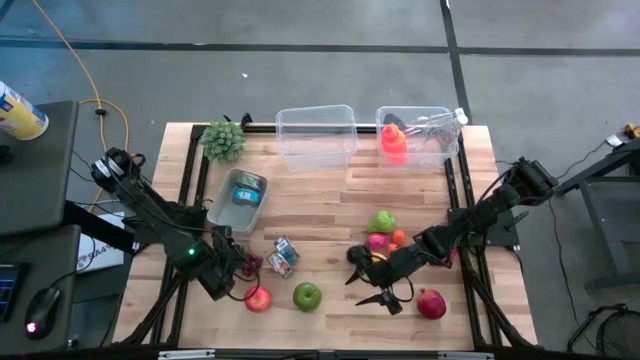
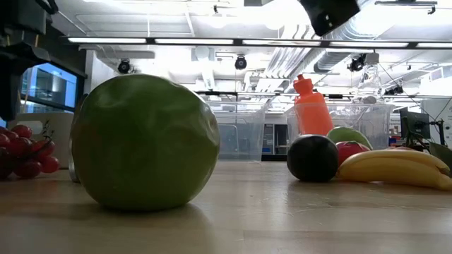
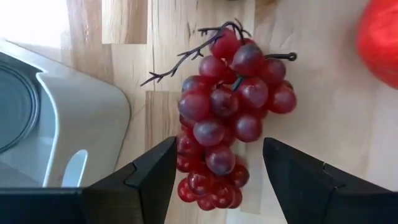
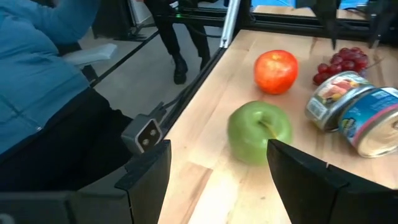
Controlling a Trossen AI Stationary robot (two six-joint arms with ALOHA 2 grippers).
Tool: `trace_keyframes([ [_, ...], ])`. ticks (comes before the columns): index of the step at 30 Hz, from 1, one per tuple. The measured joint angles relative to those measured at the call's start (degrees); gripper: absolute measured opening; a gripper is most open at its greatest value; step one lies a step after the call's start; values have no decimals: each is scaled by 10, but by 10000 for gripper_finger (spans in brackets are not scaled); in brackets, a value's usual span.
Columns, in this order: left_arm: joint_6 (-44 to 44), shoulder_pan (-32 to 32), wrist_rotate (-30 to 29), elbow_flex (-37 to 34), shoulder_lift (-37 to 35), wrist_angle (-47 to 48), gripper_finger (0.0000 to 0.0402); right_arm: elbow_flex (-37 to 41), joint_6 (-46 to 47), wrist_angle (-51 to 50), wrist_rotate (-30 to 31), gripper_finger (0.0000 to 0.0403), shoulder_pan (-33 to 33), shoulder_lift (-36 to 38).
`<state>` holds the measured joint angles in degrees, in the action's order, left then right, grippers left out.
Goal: Pick & Place Food Item
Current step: Put the red grapes into the left transparent bin
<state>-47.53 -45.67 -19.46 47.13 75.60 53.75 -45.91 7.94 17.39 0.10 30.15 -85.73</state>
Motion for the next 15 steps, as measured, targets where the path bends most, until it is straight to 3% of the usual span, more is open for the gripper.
trace_keyframes([
  [7,-8,1,-4,0,31,-1,228,0,-1,0,41,254,22,0],
  [15,-9,1,-31,0,81,-2,228,0,-4,0,45,254,20,0],
])
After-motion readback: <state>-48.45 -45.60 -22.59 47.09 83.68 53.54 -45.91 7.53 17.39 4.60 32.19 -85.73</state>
